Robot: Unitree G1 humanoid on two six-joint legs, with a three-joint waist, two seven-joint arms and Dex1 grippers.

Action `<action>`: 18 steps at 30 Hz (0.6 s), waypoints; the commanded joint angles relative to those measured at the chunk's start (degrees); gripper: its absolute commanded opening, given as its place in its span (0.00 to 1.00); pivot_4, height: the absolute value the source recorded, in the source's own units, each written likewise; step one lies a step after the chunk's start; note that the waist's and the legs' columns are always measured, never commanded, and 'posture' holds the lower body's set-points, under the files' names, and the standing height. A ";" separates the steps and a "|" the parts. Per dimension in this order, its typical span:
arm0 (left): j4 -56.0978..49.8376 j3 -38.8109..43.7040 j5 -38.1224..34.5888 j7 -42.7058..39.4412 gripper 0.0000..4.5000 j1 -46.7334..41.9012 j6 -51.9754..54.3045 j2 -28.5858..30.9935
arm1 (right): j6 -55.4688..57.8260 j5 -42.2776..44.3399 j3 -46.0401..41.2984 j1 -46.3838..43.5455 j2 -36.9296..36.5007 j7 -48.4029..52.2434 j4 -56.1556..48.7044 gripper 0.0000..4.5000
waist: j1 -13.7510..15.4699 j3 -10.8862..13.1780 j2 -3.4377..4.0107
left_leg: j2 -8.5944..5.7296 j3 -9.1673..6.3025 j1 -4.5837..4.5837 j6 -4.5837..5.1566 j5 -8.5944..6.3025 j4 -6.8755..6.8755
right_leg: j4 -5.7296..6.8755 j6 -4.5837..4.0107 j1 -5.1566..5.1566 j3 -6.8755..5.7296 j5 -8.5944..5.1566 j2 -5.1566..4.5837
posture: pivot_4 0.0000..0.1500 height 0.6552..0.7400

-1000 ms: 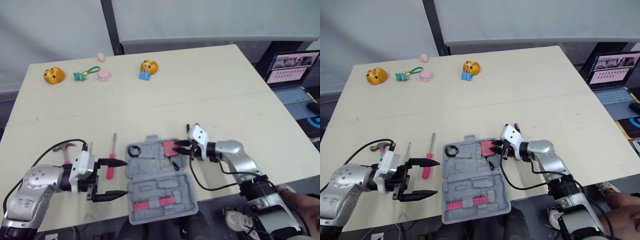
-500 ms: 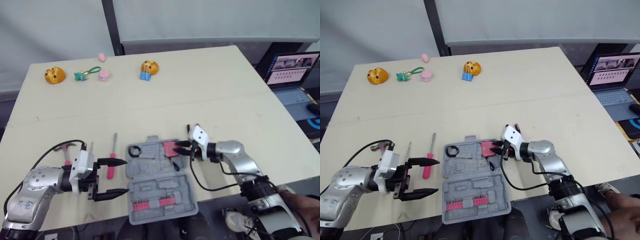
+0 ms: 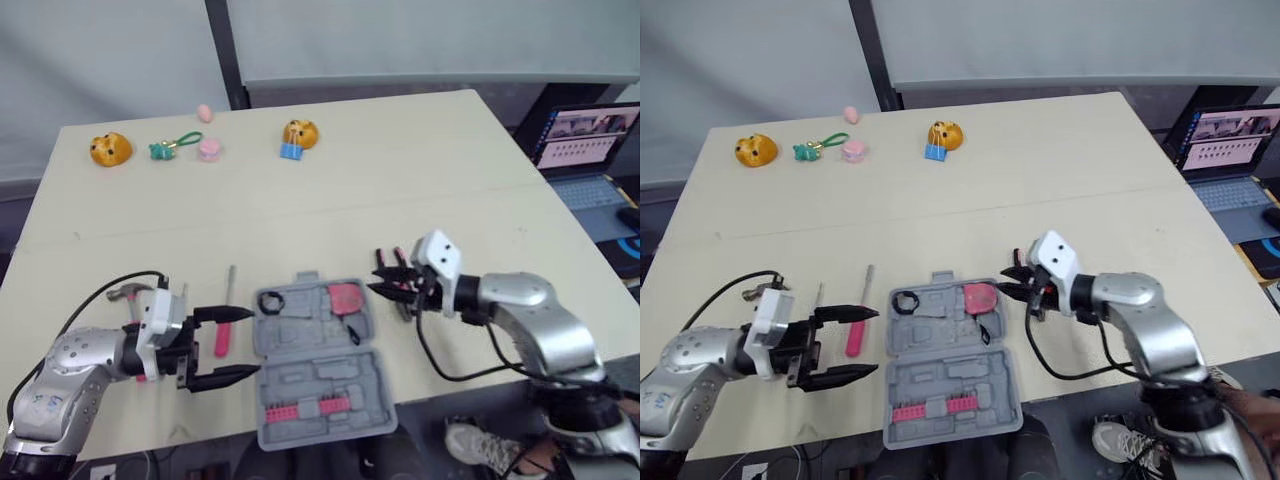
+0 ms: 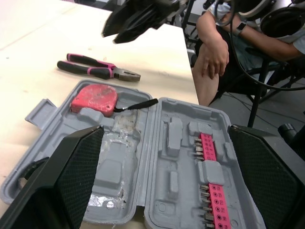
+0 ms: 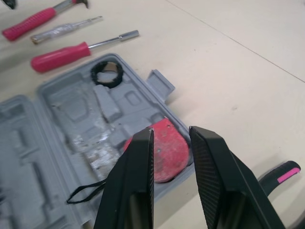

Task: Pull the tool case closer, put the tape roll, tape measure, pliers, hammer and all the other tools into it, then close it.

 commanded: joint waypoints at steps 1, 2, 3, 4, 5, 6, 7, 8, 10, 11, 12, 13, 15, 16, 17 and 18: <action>-1.35 2.71 -0.65 -0.47 1.00 1.87 -1.27 0.78 | 4.33 5.07 -6.11 4.83 -2.05 -2.63 -11.45 0.28 | 0.33 0.00 0.00 | 0.00 0.00 0.01 0.00 0.00 0.00 | 0.00 0.00 0.00 0.01 0.00 0.00 | 1.00 1.00; -1.35 3.16 -0.30 -0.60 1.00 2.60 -1.87 0.76 | 5.53 5.91 -7.03 7.00 -3.10 -2.81 -14.07 0.28 | 0.45 0.00 0.00 | 0.00 0.01 0.02 0.00 0.00 0.00 | 0.01 0.00 0.01 0.01 0.00 0.00 | 1.00 1.00; -1.31 3.57 0.31 -0.84 1.00 3.45 -2.86 0.84 | 6.98 7.13 -8.18 9.76 -4.61 -2.45 -16.83 0.28 | 0.67 0.00 0.00 | 0.00 0.03 0.02 0.01 0.00 0.00 | 0.00 0.00 0.00 0.03 0.00 0.00 | 1.00 1.00; -1.40 4.19 1.02 -0.64 1.00 4.47 -3.81 0.83 | 8.61 9.05 -10.08 13.01 -5.97 -1.89 -19.54 0.28 | 0.88 0.00 0.00 | 0.00 0.03 0.02 0.01 -0.01 0.00 | 0.00 0.00 0.00 0.03 0.00 0.00 | 1.00 1.00; -1.65 5.03 1.07 -0.14 1.00 5.60 -4.02 0.70 | 10.39 10.85 -12.12 16.19 -7.16 -1.59 -21.86 0.28 | 1.03 0.00 0.00 | 0.00 0.04 0.03 0.02 -0.01 -0.03 | -0.02 0.00 0.00 0.03 0.00 0.01 | 1.00 1.00; -2.07 6.05 1.06 0.75 1.00 7.01 -4.00 0.45 | 12.16 13.06 -14.66 19.59 -8.14 -1.04 -23.74 0.28 | 1.13 0.00 0.00 | -0.01 0.04 0.01 0.03 -0.02 -0.03 | -0.04 0.00 0.00 0.03 0.00 0.00 | 1.00 1.00; -2.44 7.08 0.94 1.46 1.00 8.55 -4.16 0.06 | 13.56 14.80 -16.97 22.77 -8.75 -0.96 -25.11 0.28 | 1.26 -0.01 -0.02 | -0.01 0.04 0.02 0.05 -0.03 -0.03 | -0.05 0.00 0.01 0.03 0.00 0.00 | 1.00 1.00; -2.79 7.95 0.64 1.96 1.00 9.98 -4.10 -0.27 | 14.43 15.94 -18.62 25.28 -9.29 -1.18 -26.02 0.28 | 1.34 -0.01 -0.03 | -0.01 0.04 0.02 0.07 -0.04 -0.03 | -0.07 -0.01 0.03 0.03 0.00 0.00 | 1.00 1.00; -3.30 10.07 0.94 4.00 1.00 13.88 -4.54 -1.82 | 13.84 15.98 -21.01 31.21 -9.49 -1.77 -27.39 0.28 | 1.48 -0.02 -0.04 | -0.01 0.06 0.06 0.10 -0.06 -0.03 | -0.09 -0.02 0.10 0.05 0.04 -0.01 | 1.00 1.00; -3.68 11.06 1.03 5.08 1.00 16.03 -4.23 -2.50 | 12.78 15.06 -21.42 34.03 -9.54 -2.15 -27.69 0.28 | 1.50 -0.04 -0.08 | -0.02 0.07 0.10 0.11 -0.06 -0.03 | -0.14 -0.04 0.13 0.07 0.08 -0.01 | 1.00 1.00; -4.05 12.07 1.09 6.19 1.00 18.37 -3.83 -3.32 | 11.39 14.02 -21.48 36.96 -9.26 -2.49 -27.87 0.28 | 1.42 -0.07 -0.13 | -0.01 0.07 0.12 0.14 -0.08 -0.03 | -0.17 -0.06 0.17 0.07 0.08 0.00 | 1.00 1.00; -4.44 12.78 1.14 6.84 1.00 20.08 -3.60 -3.87 | 10.80 13.48 -21.48 38.74 -9.21 -2.95 -27.96 0.28 | 1.42 -0.07 -0.14 | 0.01 0.07 0.14 0.16 -0.09 -0.04 | -0.19 -0.06 0.20 0.07 0.08 0.01 | 1.00 1.00; -5.23 13.68 1.32 7.00 1.00 23.77 -3.82 -4.57 | 9.08 12.01 -20.46 41.96 -8.56 -4.24 -27.00 0.28 | 1.42 -0.09 -0.16 | 0.01 0.08 0.14 0.18 -0.10 -0.04 | -0.21 -0.05 0.20 0.08 0.08 0.01 | 1.00 1.00; -5.56 14.12 1.35 6.96 1.00 25.40 -4.21 -4.91 | 7.78 10.72 -19.59 43.57 -8.30 -4.97 -25.95 0.28 | 1.43 -0.11 -0.20 | 0.01 0.08 0.14 0.19 -0.10 -0.04 | -0.21 -0.06 0.20 0.08 0.08 0.01 | 1.00 1.00; -5.78 14.48 1.26 6.92 1.00 26.59 -4.63 -5.12 | 6.26 9.50 -18.88 44.87 -8.13 -5.41 -25.03 0.28 | 1.47 -0.14 -0.25 | 0.00 0.08 0.15 0.19 -0.10 -0.04 | -0.21 -0.06 0.21 0.08 0.08 0.01 | 1.00 1.00; -5.90 15.03 1.15 6.81 1.00 27.67 -5.30 -5.45 | 4.82 8.37 -18.50 46.27 -7.88 -5.81 -24.05 0.28 | 1.47 -0.16 -0.28 | 0.00 0.08 0.15 0.19 -0.11 -0.04 | -0.22 -0.06 0.22 0.08 0.08 0.01 | 1.00 1.00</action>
